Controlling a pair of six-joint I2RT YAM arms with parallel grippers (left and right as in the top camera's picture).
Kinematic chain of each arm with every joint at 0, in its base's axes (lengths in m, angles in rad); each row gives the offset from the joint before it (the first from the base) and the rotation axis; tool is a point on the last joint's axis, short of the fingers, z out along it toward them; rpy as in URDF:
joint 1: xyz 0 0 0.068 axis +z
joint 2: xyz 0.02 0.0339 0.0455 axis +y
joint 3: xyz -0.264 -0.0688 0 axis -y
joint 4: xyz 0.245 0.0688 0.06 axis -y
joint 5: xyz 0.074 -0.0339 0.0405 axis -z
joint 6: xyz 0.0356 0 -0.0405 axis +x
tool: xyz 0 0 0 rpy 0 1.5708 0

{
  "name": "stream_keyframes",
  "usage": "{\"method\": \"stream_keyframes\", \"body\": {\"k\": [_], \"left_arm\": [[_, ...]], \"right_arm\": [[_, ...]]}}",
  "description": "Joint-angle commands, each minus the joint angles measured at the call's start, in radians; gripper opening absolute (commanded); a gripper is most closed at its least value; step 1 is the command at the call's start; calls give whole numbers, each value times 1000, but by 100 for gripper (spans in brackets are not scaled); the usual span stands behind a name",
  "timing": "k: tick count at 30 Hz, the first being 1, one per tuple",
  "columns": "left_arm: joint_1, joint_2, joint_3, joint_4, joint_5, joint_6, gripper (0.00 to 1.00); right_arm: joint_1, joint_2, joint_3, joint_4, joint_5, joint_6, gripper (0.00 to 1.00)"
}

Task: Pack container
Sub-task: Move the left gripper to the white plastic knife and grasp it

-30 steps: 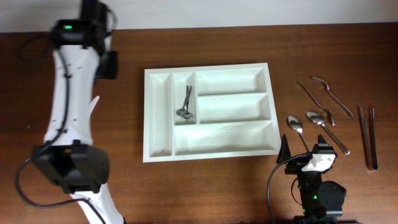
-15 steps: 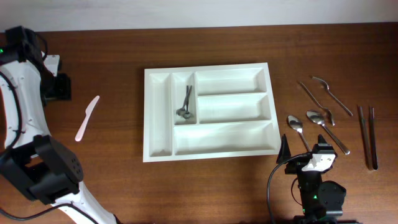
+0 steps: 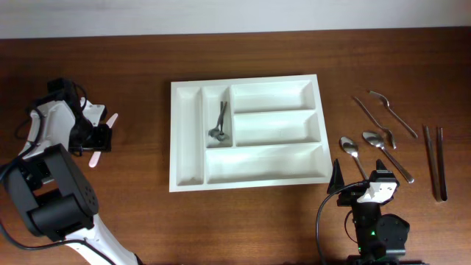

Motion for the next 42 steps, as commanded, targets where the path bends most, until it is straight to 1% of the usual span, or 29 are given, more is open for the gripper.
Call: {"method": "stream_keyframes", "body": {"k": [1, 10, 15, 29, 33, 36, 38, 40, 41, 42], "left_arm": [[2, -5, -23, 25, 18, 20, 64], [2, -2, -32, 115, 25, 21, 64], [2, 10, -33, 131, 77, 69, 64], [2, 108, -34, 143, 79, 69, 63], [2, 108, -34, 143, 79, 69, 51], [2, 108, -34, 131, 86, 68, 31], [2, 108, -34, 124, 120, 68, 18], [2, 108, -34, 124, 135, 68, 12], [2, 108, -34, 122, 138, 68, 10], [2, 108, -34, 121, 138, 68, 5]], "right_arm": [[6, -6, -5, -6, -10, 4, 99], [6, -6, -5, -6, -10, 4, 99], [6, -6, -5, -6, -10, 4, 98], [6, -6, -5, -5, -10, 4, 99], [6, -6, -5, -6, -10, 4, 99], [6, -6, -5, -6, -10, 4, 99], [6, -6, -5, -6, -10, 4, 99], [6, -6, -5, -6, -10, 4, 99], [6, -6, -5, -6, -10, 4, 99], [6, -6, -5, -5, -10, 4, 99]]}}
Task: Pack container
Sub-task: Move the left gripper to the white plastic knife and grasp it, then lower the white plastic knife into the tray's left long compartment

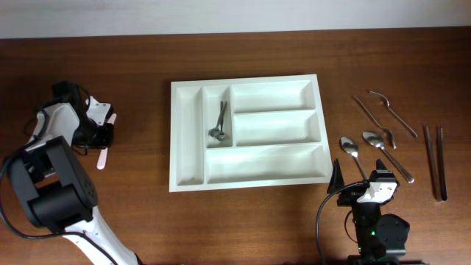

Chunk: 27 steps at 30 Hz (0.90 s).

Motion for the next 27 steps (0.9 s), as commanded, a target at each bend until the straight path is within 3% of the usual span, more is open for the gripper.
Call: {"method": "stream_keyframes", "body": {"k": [1, 9, 18, 22, 27], "left_arm": [[2, 35, -13, -9, 45, -1, 2], [-29, 12, 95, -71, 44, -82, 2], [-200, -1, 461, -375, 94, -288, 2], [-277, -1, 502, -428, 180, -345, 2], [-393, -1, 502, -459, 187, -373, 2]], "right_arm": [[6, -6, -5, -6, -10, 4, 99], [6, -6, -5, -5, -10, 4, 99], [6, -6, -5, -6, -10, 4, 99], [6, -6, -5, -6, -10, 4, 99], [6, -6, -5, -6, -10, 4, 99]]}}
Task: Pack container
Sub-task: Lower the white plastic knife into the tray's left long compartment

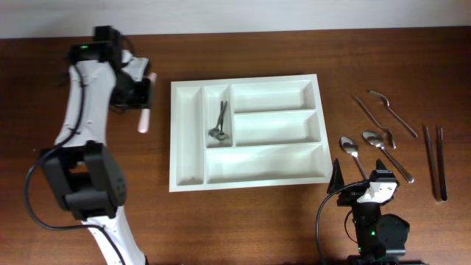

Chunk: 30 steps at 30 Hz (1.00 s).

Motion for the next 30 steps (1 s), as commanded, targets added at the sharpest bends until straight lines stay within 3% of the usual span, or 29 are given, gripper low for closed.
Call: {"method": "stream_keyframes", "body": {"k": [1, 8, 23, 26, 30], "left_arm": [[-80, -11, 16, -13, 44, -57, 2], [-205, -7, 14, -12, 31, -212, 2], [-224, -3, -116, 34, -46, -343, 2], [-223, -3, -137, 51, -46, -342, 42], [-222, -4, -129, 63, -46, -342, 63]], "right_arm": [[6, -6, -5, -6, -10, 4, 99], [6, -6, -5, -6, -10, 4, 99], [6, -6, -5, -6, -10, 4, 99], [6, -6, -5, -6, -10, 4, 99], [6, -6, -5, -5, -10, 4, 99]]}}
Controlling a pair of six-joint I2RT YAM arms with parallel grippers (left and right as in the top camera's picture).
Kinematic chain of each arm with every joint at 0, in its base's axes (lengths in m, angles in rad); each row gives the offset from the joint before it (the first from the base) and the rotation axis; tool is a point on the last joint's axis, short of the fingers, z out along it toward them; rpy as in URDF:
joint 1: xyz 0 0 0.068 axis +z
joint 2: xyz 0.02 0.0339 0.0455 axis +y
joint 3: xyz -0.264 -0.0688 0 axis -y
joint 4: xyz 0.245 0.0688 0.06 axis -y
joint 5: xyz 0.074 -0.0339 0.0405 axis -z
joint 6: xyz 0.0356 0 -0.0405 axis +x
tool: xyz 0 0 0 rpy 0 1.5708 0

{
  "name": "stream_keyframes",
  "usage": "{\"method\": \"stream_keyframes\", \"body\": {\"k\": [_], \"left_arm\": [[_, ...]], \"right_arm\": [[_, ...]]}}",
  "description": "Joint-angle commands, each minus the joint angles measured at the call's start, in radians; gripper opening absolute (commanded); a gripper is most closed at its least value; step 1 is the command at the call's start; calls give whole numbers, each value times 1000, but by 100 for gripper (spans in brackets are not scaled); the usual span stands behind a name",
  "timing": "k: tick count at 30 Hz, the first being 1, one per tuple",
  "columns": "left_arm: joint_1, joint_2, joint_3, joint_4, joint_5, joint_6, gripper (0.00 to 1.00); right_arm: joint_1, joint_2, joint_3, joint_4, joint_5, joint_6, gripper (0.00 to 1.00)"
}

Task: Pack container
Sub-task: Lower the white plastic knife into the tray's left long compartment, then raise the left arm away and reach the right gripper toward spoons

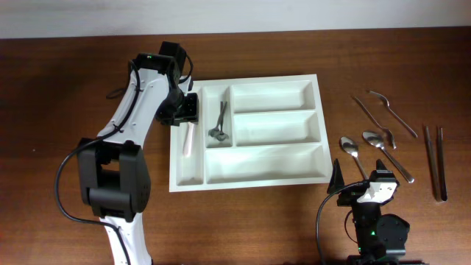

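Note:
A white cutlery tray [248, 177] with several compartments lies mid-table. My left gripper [188, 118] is shut on a pale pink utensil [189, 140], which hangs over the tray's long left compartment. A small grey metal piece [219, 124] lies in the narrow compartment beside it. Two spoons [352, 149] and other metal cutlery [388, 112] lie right of the tray. My right gripper [358, 177] sits parked near the front edge; its jaws are hard to read.
Two long dark metal sticks [436, 160] lie at the far right. A pale wall edge [235, 15] borders the back of the wooden table [88, 73].
My left arm has moved right with the pink utensil, from just left of the tray to over the tray's left compartment. The right arm has not moved.
My left gripper held the pink utensil at the far left of the table, then still there slightly lower. Then it was near the tray's left edge, and now it holds the utensil over the left compartment. The right arm stayed parked throughout.

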Motion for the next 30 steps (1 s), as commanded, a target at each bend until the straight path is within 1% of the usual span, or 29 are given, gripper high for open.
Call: {"method": "stream_keyframes", "body": {"k": [1, 4, 5, 8, 10, 11, 14, 15, 16, 22, 27, 30], "left_arm": [[3, -4, 11, 6, -7, -5, 67], [15, -5, 63, -10, -7, -5, 79], [20, -5, 89, -18, -7, -5, 81], [54, -5, 220, -51, -8, -5, 87], [79, -5, 304, -74, -8, -5, 87], [96, -5, 348, -85, -8, -5, 92], [150, -5, 463, -109, -8, -5, 93], [166, -5, 484, -114, -8, -5, 95], [193, -5, 517, -116, -8, -5, 100], [304, -5, 550, -115, -8, -5, 99], [344, -4, 550, -114, -8, -5, 99], [349, -4, 550, -114, -8, -6, 99]], "right_arm": [[6, -6, -5, -5, -10, 4, 99], [6, -6, -5, -5, -10, 4, 98], [6, -6, -5, -5, -10, 4, 99], [6, -6, -5, -5, -10, 4, 99], [6, -6, -5, -5, -10, 4, 99], [6, -6, -5, -5, -10, 4, 99], [6, -6, -5, -5, -10, 4, 99], [6, -6, -5, -5, -10, 4, 99], [6, -6, -5, -5, -10, 4, 99], [6, -6, -5, -5, -10, 4, 99], [6, -6, -5, -4, -6, 6, 99], [6, -6, -3, 88, -12, 57, 99]]}}
